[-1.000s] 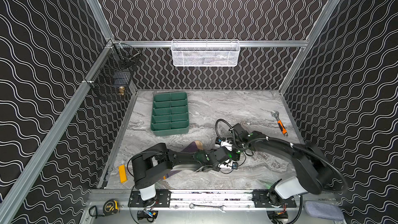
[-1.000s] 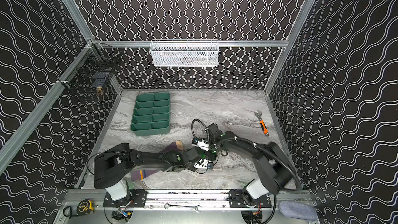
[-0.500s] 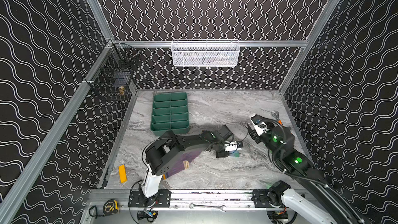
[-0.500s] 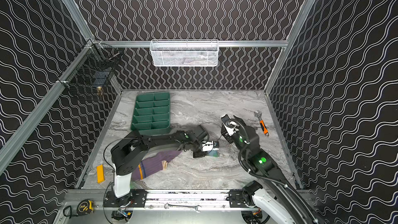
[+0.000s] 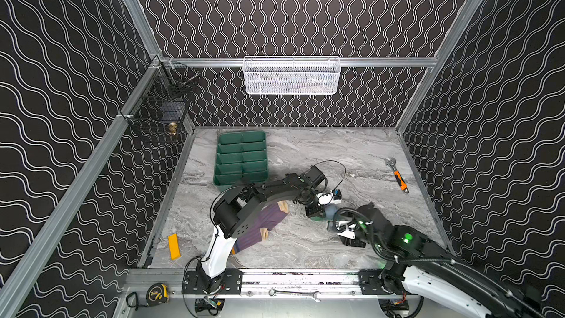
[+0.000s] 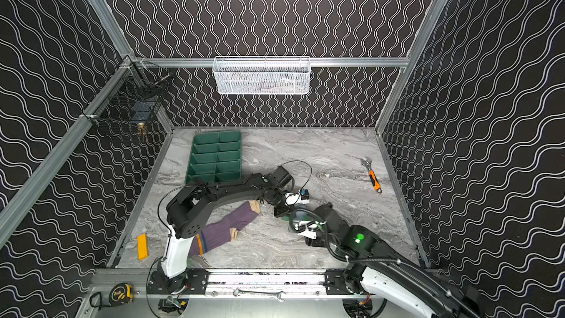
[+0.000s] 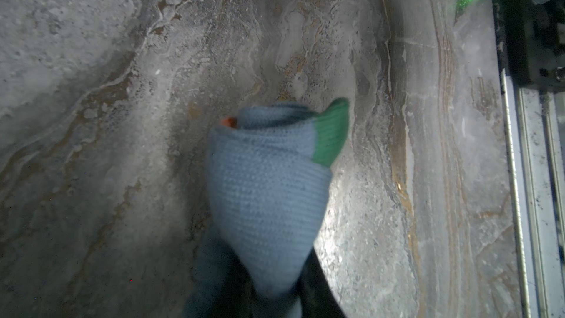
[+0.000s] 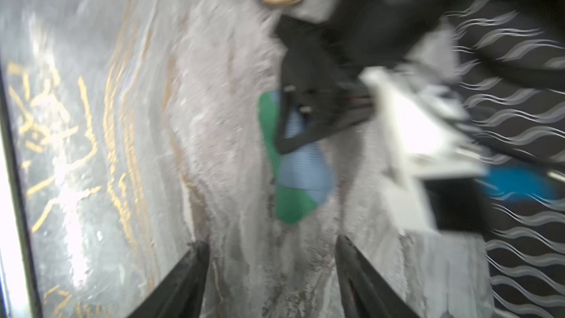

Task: Roll the socks

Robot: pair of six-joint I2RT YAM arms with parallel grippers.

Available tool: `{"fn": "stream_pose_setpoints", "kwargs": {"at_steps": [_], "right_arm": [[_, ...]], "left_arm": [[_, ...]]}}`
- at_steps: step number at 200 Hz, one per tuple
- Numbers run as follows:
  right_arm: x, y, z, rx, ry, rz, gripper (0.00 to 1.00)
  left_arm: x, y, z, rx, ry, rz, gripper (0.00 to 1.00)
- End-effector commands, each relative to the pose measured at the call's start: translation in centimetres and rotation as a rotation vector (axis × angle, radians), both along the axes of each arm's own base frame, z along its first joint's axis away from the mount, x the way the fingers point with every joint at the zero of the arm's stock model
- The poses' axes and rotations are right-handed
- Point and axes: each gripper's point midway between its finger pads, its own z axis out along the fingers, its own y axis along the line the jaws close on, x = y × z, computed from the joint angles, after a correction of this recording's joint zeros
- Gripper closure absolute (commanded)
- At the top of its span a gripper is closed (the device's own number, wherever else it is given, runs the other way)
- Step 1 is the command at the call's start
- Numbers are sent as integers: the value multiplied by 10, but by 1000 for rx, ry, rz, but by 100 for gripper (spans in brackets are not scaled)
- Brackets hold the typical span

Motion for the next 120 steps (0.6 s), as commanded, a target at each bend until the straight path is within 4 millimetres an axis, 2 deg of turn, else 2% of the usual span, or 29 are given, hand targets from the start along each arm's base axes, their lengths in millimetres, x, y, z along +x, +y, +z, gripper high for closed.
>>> {"fn": "stream_pose_setpoints", "kwargs": {"at_steps": [1,15,41,63,103,120], "right_arm": [[21,23,-2,-10,-91,52,31],[32,36,-7,3,-123,67,31],[48,45,-17,-14,-159,62,30],[55,41,-35,-57,-163,63,30],[76,31,-45,-78,-179,9,27],[77,29,-52,-99,-157,14,27]], "left_arm": [[-54,122,-71,596,199,31,100],[-55,121,-73,590,206,31,100],[-60,124,-76,589,227,26,100],[-62,125,-77,589,231,21,100],[-62,122,-75,577,239,18,100],[-63,120,-75,572,245,16,100]]}}
